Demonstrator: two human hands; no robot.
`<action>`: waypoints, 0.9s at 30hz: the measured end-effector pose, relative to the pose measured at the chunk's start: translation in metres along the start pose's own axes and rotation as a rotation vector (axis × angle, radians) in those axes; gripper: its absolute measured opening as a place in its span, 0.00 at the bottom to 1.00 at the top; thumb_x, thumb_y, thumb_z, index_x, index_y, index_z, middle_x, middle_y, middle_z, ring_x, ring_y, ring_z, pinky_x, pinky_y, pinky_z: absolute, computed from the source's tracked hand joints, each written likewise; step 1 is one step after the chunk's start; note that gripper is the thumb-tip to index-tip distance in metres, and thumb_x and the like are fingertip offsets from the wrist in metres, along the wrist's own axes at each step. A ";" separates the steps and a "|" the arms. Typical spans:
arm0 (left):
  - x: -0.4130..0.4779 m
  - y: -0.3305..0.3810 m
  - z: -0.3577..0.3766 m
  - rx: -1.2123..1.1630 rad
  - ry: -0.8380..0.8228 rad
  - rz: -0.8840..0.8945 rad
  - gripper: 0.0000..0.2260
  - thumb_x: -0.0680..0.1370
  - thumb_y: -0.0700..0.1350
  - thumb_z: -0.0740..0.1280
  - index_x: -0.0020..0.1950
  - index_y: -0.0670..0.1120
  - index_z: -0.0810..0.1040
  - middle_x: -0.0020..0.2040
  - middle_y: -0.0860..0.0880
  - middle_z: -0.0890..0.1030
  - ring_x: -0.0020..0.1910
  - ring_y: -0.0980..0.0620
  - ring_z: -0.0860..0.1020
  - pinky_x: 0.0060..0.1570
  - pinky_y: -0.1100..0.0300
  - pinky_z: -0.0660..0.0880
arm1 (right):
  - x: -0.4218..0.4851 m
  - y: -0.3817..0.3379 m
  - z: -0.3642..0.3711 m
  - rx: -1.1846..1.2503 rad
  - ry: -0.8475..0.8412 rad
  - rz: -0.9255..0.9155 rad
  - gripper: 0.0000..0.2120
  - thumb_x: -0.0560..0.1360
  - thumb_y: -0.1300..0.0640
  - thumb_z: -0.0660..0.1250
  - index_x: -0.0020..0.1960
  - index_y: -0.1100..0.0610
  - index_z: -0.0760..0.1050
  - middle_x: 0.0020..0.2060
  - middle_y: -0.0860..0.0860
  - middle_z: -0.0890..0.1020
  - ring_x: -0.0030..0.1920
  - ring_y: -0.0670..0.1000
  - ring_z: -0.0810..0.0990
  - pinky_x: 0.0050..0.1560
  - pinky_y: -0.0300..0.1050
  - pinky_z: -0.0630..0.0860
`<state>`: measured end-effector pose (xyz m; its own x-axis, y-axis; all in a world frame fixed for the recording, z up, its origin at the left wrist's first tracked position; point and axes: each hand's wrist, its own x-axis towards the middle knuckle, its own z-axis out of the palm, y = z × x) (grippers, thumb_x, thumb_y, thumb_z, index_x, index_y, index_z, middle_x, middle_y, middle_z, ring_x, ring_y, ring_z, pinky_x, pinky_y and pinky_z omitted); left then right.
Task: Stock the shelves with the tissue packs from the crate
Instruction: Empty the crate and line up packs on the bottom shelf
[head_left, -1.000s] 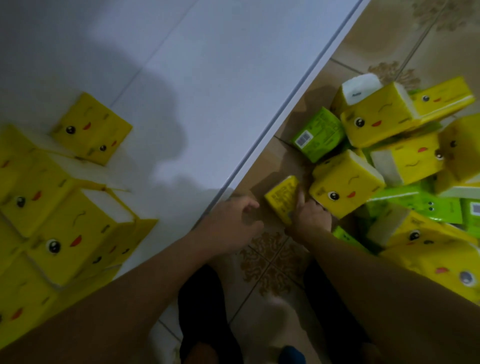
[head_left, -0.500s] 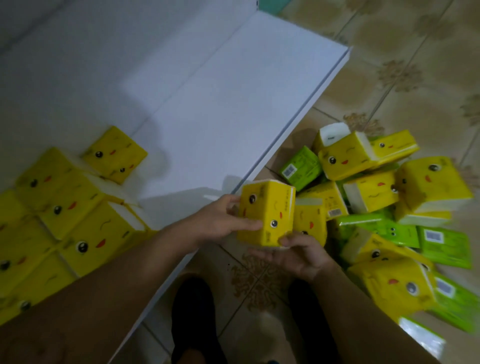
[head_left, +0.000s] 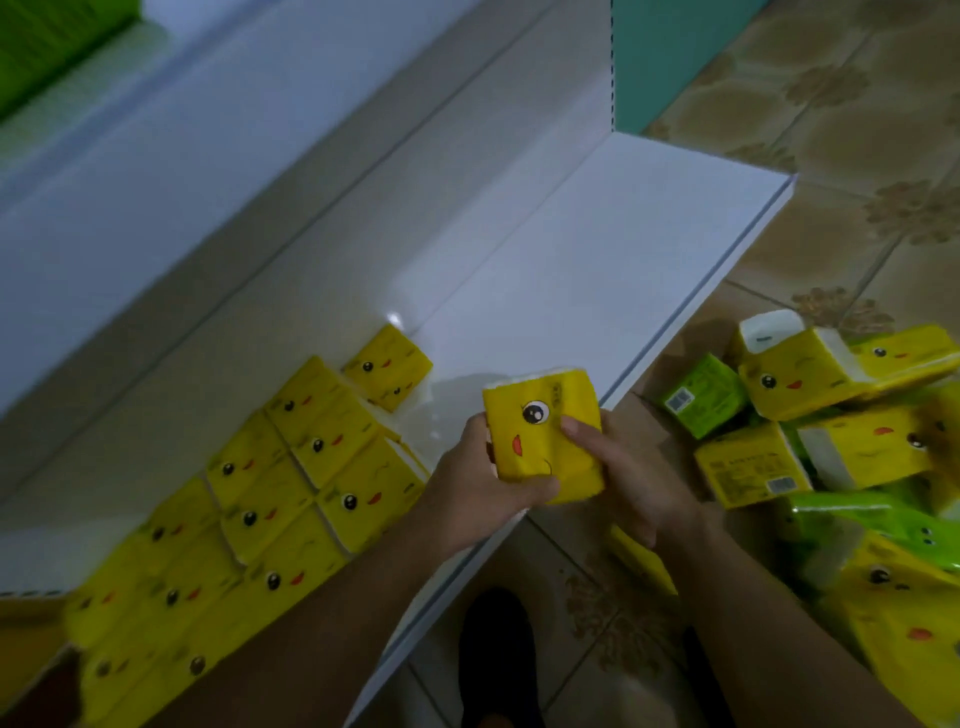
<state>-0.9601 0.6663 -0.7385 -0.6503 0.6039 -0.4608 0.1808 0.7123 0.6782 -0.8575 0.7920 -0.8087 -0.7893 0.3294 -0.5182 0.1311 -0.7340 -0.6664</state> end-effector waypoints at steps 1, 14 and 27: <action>0.001 -0.003 -0.004 0.059 -0.018 -0.001 0.39 0.65 0.55 0.79 0.71 0.54 0.63 0.52 0.55 0.81 0.51 0.55 0.81 0.55 0.50 0.78 | 0.004 0.003 -0.001 -0.015 0.032 0.011 0.37 0.64 0.46 0.78 0.68 0.55 0.69 0.57 0.56 0.83 0.54 0.59 0.83 0.56 0.62 0.79; 0.057 -0.007 -0.022 1.223 -0.167 0.891 0.56 0.61 0.56 0.74 0.79 0.54 0.39 0.67 0.48 0.70 0.67 0.45 0.66 0.71 0.40 0.58 | 0.028 -0.009 -0.011 -0.057 -0.157 0.181 0.09 0.77 0.55 0.62 0.43 0.58 0.77 0.28 0.51 0.81 0.26 0.47 0.79 0.27 0.37 0.74; 0.146 -0.069 -0.013 1.258 0.054 -0.075 0.38 0.75 0.47 0.65 0.78 0.59 0.45 0.79 0.45 0.35 0.77 0.38 0.46 0.67 0.40 0.62 | 0.055 0.021 -0.062 0.031 0.365 0.058 0.10 0.79 0.52 0.61 0.52 0.55 0.77 0.48 0.55 0.82 0.48 0.55 0.82 0.41 0.47 0.75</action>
<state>-1.0772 0.7005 -0.8456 -0.7137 0.5528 -0.4301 0.6983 0.6095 -0.3753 -0.8611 0.8318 -0.8841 -0.5143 0.4732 -0.7152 0.1468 -0.7731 -0.6171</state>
